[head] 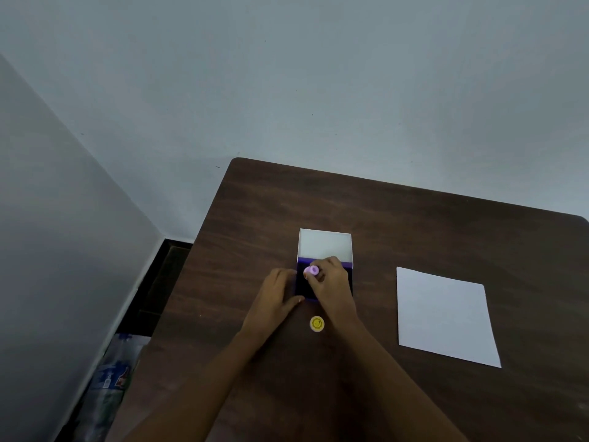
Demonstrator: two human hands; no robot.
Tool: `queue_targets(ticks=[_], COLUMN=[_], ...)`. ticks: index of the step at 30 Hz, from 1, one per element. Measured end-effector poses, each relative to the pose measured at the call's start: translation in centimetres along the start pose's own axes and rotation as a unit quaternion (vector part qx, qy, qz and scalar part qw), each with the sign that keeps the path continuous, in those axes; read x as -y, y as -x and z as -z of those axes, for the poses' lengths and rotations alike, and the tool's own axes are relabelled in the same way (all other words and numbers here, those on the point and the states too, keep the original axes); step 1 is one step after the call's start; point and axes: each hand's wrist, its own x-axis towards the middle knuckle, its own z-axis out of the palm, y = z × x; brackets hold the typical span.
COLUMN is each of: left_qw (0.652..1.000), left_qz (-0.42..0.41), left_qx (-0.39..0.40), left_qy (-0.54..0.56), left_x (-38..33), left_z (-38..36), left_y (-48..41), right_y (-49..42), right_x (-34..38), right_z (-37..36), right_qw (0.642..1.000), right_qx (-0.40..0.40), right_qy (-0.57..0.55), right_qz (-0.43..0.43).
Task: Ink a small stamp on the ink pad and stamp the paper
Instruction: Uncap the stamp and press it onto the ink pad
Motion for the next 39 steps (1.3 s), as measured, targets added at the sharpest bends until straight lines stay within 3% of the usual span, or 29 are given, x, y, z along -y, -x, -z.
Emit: queue_targets(ticks=[13,19,24,28,32,36,39], left_qw=[0.998,0.996,0.996,0.994,0.992,0.989,0.987], left_qz=[0.023,-0.007,-0.012,-0.021,-0.036,-0.066,-0.064], left_qx=[0.044,0.062,0.067,0.072,0.074,0.065,0.072], left_qy=[-0.048,-0.058,-0.060,-0.074,-0.091,-0.112,-0.125], left_x=[1.6,1.8,2.0,2.1,2.4,2.8,3.1], left_z=[-0.4,-0.5,-0.6,-0.5,-0.3,-0.2,-0.2], left_y=[-1.6,-2.4,-2.5,-2.6,-2.8,-2.9,-3.1], right_y=[-0.6,-0.6,0.4,0.4,-1.0,-2.4,-3.1], right_x=[1.3,2.3,2.0,1.9,2.4,2.6,2.3], right_z=[-0.1,-0.4,-0.9,-0.5,0.3,1.1,1.3], right_qw=[0.992,0.968,0.960,0.970,0.993,0.969,0.951], right_qx=[0.059,0.101,0.085,0.084,0.051,0.071,0.091], right_qy=[0.109,0.229,0.265,0.227,0.015,-0.120,-0.146], right_qz=[-0.011,0.003,0.030,0.018,-0.107,-0.204,-0.258])
